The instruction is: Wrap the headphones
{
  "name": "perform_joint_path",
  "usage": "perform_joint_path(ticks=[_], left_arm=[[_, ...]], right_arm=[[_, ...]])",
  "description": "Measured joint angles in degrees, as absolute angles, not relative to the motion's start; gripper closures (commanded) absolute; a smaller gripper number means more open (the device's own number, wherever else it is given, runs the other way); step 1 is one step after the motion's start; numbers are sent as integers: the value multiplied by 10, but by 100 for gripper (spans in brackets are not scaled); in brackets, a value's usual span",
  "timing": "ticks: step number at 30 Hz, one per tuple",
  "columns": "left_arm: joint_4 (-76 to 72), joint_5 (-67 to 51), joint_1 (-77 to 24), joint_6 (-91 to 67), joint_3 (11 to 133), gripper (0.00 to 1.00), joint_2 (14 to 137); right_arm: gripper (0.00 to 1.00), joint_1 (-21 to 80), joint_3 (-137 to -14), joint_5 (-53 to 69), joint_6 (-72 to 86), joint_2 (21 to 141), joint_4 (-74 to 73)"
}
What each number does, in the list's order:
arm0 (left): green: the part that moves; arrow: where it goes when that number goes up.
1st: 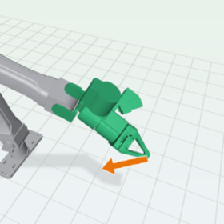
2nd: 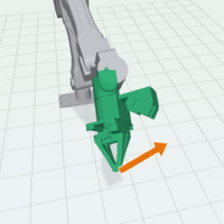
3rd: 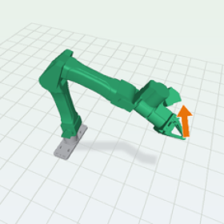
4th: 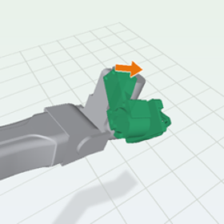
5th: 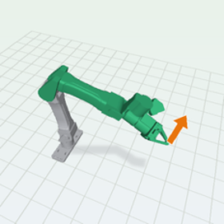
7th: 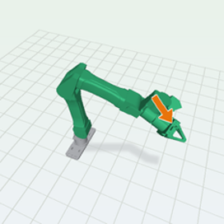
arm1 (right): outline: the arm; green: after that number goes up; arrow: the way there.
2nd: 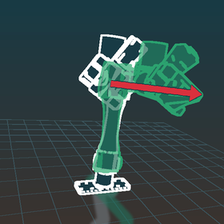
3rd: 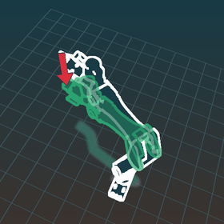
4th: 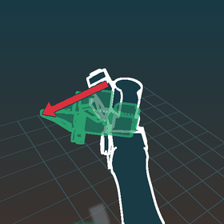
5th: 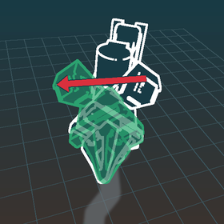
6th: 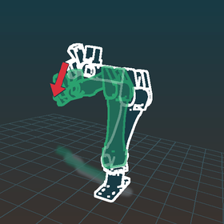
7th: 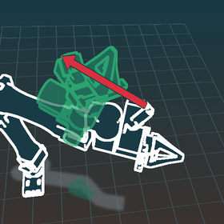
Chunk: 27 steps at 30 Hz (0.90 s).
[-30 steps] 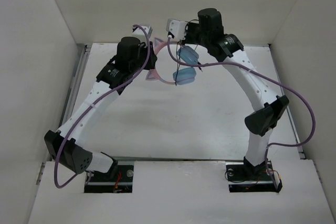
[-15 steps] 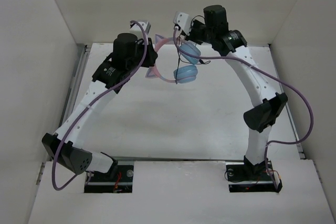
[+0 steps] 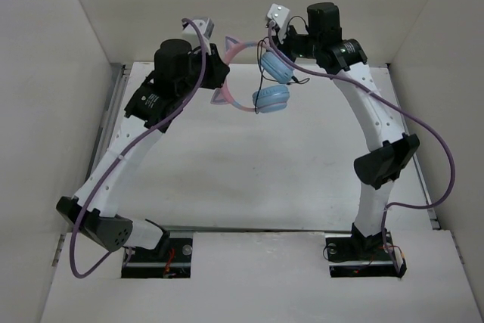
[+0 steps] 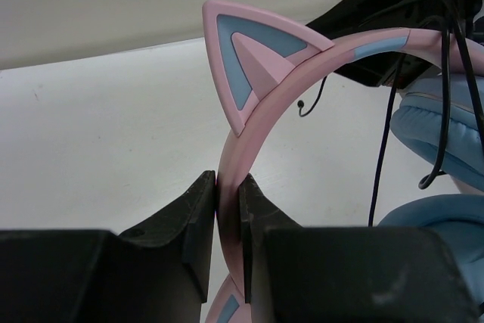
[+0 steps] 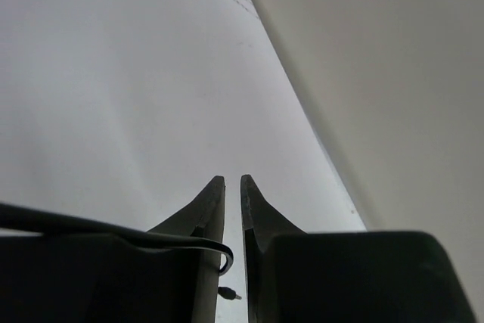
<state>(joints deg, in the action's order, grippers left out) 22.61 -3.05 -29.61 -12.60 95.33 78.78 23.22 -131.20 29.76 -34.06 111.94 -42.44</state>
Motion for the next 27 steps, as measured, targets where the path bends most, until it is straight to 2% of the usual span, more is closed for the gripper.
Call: perform_joint_path(ticks=[8, 15, 27], left_arm=[[232, -38, -297, -134, 983, 100, 790], [234, -49, -295, -143, 1020, 100, 802], [235, -60, -271, -153, 1068, 100, 828]], right_arm=[[77, 220, -1311, 423, -204, 1119, -406], [77, 219, -1260, 507, -66, 1119, -314], [78, 226, -1183, 576, 90, 1119, -180]])
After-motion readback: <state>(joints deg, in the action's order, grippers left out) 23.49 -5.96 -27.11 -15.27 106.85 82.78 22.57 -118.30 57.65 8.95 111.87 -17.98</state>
